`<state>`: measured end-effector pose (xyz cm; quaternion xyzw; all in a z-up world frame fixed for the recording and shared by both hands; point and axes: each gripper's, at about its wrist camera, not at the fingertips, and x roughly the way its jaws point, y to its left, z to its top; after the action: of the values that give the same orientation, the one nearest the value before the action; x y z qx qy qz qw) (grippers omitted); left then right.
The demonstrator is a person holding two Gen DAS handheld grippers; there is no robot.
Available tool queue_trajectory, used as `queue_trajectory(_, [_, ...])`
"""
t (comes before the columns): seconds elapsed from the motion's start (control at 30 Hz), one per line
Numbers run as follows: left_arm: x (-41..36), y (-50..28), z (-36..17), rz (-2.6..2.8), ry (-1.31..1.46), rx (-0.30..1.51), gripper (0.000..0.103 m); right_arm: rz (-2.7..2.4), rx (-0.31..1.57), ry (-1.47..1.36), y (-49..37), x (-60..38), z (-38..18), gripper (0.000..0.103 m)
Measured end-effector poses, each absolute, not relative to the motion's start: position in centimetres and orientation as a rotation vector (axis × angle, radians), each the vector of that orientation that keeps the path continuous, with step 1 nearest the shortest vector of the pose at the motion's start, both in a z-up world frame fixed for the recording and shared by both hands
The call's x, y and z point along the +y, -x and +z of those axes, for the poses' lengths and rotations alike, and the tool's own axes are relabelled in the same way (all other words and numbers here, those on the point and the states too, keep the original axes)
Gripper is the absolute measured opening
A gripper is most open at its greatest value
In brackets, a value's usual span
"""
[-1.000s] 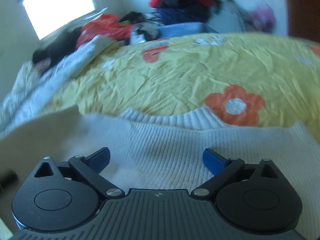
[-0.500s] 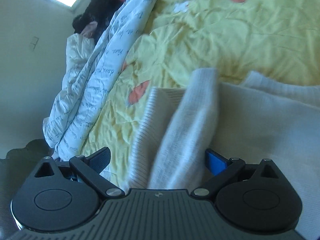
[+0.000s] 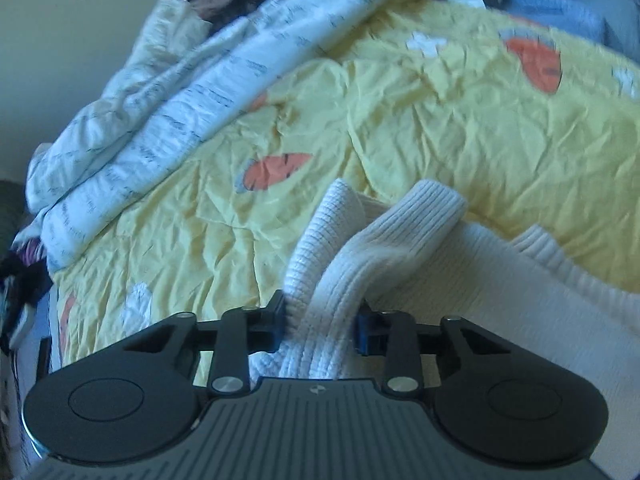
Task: Fold small clothes
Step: 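Grasp the rolled sweater with the right gripper while the left gripper holds it, then roll the sweater over with both grippers and open them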
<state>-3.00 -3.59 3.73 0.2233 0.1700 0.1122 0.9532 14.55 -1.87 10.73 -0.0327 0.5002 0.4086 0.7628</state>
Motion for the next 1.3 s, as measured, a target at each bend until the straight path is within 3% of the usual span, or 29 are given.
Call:
queue_trajectory(0.37, [-17.3,4.2,8.7,-0.122,-0.524,0.116,0.025,0.825,0.875,-0.035,-12.6,-24.1,19.0,0.032])
queue_trajectory(0.63, [-26.9,3.5,1.0,-0.375,-0.699,0.249,0.026,0.520,0.973,-0.185,-10.4,-37.7,8.4,0.025])
queue_trajectory(0.77, [-26.1,4.4,1.4,-0.381,-0.714,0.184,0.030,0.472,0.931,-0.417,-9.8,-40.0,6.5,0.061])
queue_trajectory(0.8, [-25.1,4.8,2.1,-0.390,-0.692,0.172,0.030,0.464,0.918,-0.452,-9.8,-40.4,6.7,0.063])
queue_trajectory(0.83, [-24.3,5.3,2.8,-0.394,-0.669,0.159,0.033,0.455,0.887,-0.480,-9.8,-41.0,7.1,0.064])
queue_trajectory(0.9, [-22.0,6.8,4.4,-0.390,-0.606,0.138,0.050,0.437,0.802,-0.531,-9.6,-42.0,8.3,0.064])
queue_trajectory(0.93, [-20.6,7.7,4.8,-0.379,-0.578,0.120,0.071,0.431,0.774,-0.543,-9.8,-42.1,8.8,0.063])
queue_trajectory(0.97, [-19.2,8.4,4.7,-0.358,-0.567,0.103,0.084,0.439,0.753,-0.544,-10.0,-42.1,9.4,0.063])
queue_trajectory(1.1, [-16.1,10.6,2.8,-0.289,-0.637,0.143,0.084,0.528,0.767,-0.488,-11.3,-39.6,10.4,0.065])
queue_trajectory(1.3, [-15.3,10.0,1.2,-0.191,-0.643,0.286,0.083,0.466,0.948,-0.266,-14.3,-34.2,8.0,0.067])
